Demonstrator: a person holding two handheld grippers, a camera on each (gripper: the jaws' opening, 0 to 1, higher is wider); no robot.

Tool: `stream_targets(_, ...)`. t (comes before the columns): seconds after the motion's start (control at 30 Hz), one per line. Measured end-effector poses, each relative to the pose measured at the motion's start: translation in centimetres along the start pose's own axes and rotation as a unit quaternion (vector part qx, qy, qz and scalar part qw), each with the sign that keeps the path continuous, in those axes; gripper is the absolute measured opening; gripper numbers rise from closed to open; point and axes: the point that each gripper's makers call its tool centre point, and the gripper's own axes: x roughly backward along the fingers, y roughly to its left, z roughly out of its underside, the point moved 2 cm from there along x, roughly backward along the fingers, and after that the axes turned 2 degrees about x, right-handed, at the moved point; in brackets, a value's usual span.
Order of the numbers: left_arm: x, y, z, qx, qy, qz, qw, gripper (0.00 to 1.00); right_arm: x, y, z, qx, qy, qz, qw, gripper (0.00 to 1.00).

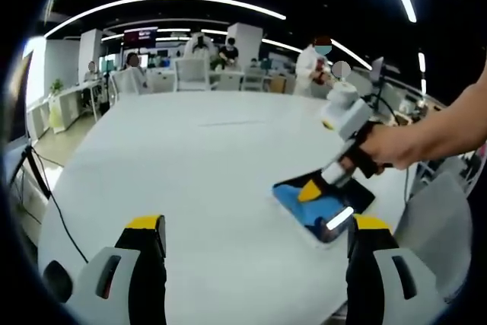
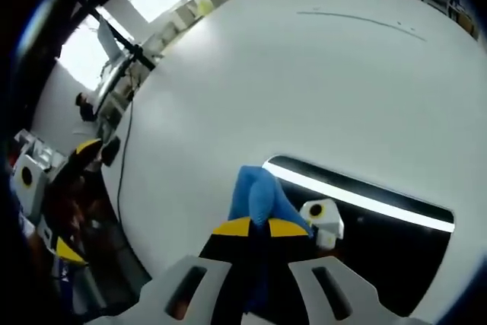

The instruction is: Wipe the mirror surface with the cleaning cloth until all visible marks leave the cleaned area.

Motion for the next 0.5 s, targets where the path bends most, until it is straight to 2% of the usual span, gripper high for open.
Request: stream_targets(0.5, -0.6, -0.8, -0.1, -0.004, 0.002, 0.010, 0.9999, 1.00, 2.0, -3.1, 1.6, -0.014, -0.010, 0.010, 0.9998, 0.01)
